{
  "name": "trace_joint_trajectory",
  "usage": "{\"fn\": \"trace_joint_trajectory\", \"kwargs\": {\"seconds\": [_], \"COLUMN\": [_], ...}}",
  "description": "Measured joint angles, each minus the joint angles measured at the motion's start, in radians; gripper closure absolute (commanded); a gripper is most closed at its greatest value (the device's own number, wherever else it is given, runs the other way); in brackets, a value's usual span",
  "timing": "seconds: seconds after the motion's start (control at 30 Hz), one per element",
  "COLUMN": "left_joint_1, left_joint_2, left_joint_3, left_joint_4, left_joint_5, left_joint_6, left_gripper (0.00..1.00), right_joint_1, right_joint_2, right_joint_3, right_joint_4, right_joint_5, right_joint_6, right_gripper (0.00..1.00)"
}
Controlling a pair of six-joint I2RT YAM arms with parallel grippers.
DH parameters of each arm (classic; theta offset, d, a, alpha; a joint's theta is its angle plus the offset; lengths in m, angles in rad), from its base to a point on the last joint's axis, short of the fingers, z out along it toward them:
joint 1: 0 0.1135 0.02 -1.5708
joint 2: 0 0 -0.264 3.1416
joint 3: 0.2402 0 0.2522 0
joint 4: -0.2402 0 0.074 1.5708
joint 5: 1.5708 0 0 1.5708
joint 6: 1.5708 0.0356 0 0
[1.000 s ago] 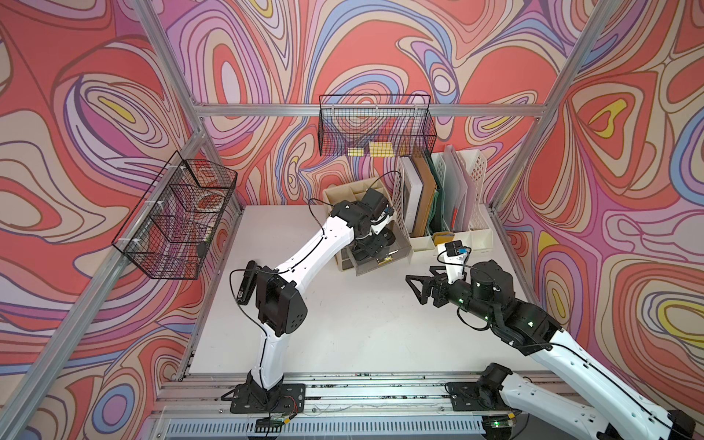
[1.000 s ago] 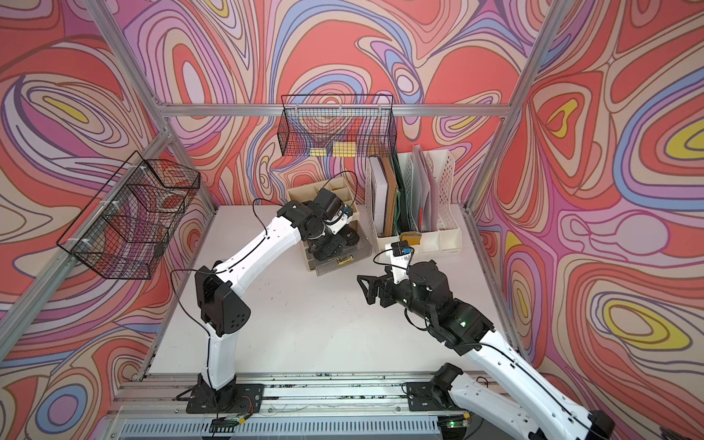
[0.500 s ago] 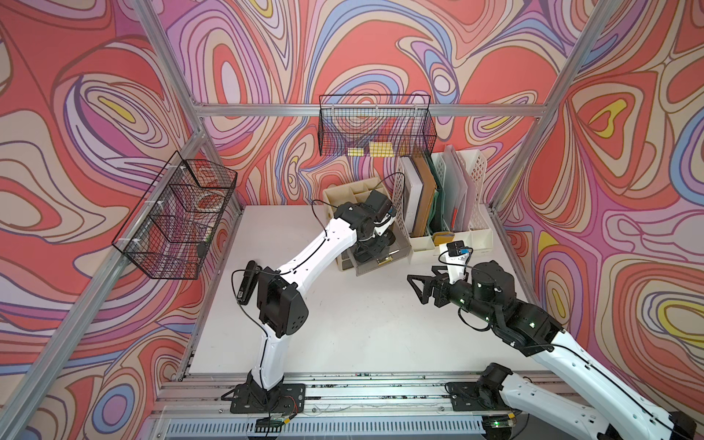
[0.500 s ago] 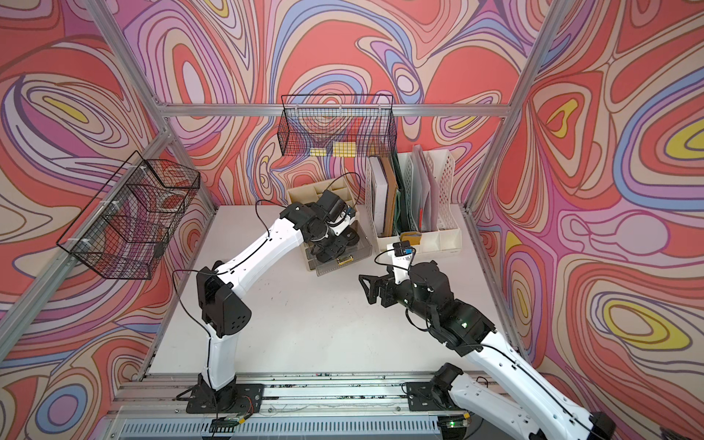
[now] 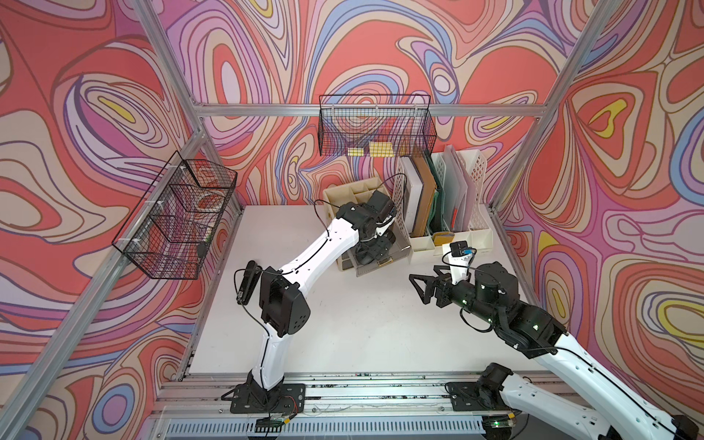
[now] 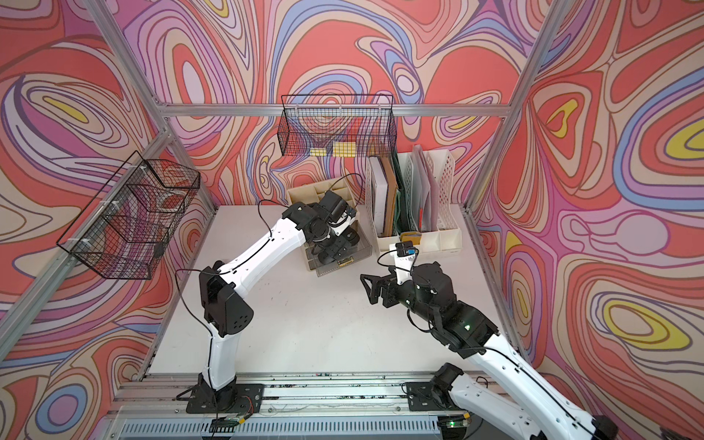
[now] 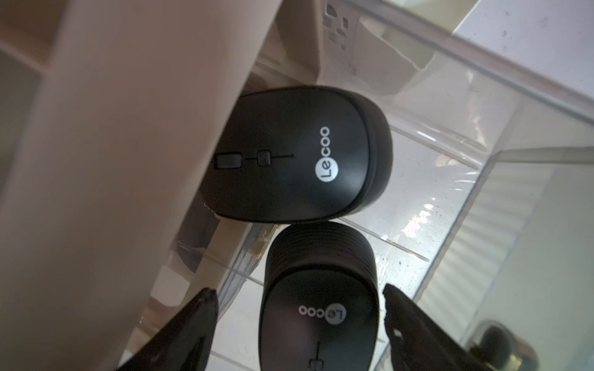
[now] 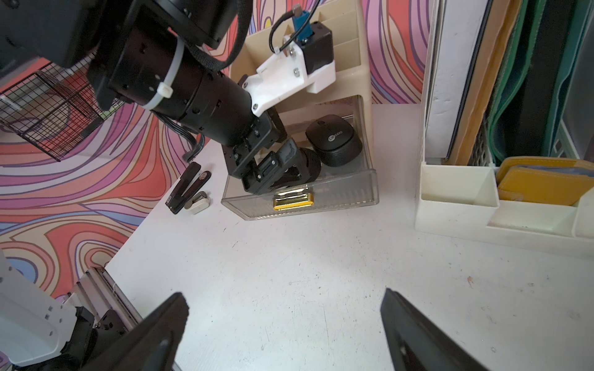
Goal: Take the mice out of the drawer
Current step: Pick up the mouse from the drawer.
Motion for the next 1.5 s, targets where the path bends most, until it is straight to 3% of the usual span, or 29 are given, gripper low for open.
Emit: {"fn": "trace_joint_trajectory", "kwargs": {"seconds": [0.17, 0.63, 1.1, 1.5], "left_joint_1": [0.000, 0.012, 0.013, 0.014], "left_joint_2": [0.032, 0.072, 0.043, -0.056], "left_joint_3": [0.031, 0.070, 0.028, -0.069], "left_joint_4": [-0.008, -0.035, -0.015, 0.039], "left_joint_5": [0.013, 0.043, 0.056, 0.070], "left_joint_6": [0.009, 0.031, 0.012, 0.009], "left_gripper": [0.31, 0.34, 0.58, 0.56], "right_joint_1": [0.000, 0.000, 0.000, 0.000], "right_joint_2": [-0.003, -0.012, 0.000, 0.002], "right_joint_3": [0.000, -0.006, -0.017, -0.019], "right_joint_4": [-0.002, -0.003, 0.002, 0.004], "right_joint_5": [0.007, 0.015, 0.015, 0.006], "right_joint_6": [0.000, 0.003, 0.007, 0.007], "right_gripper": [0.02, 0.02, 0.02, 0.02]}}
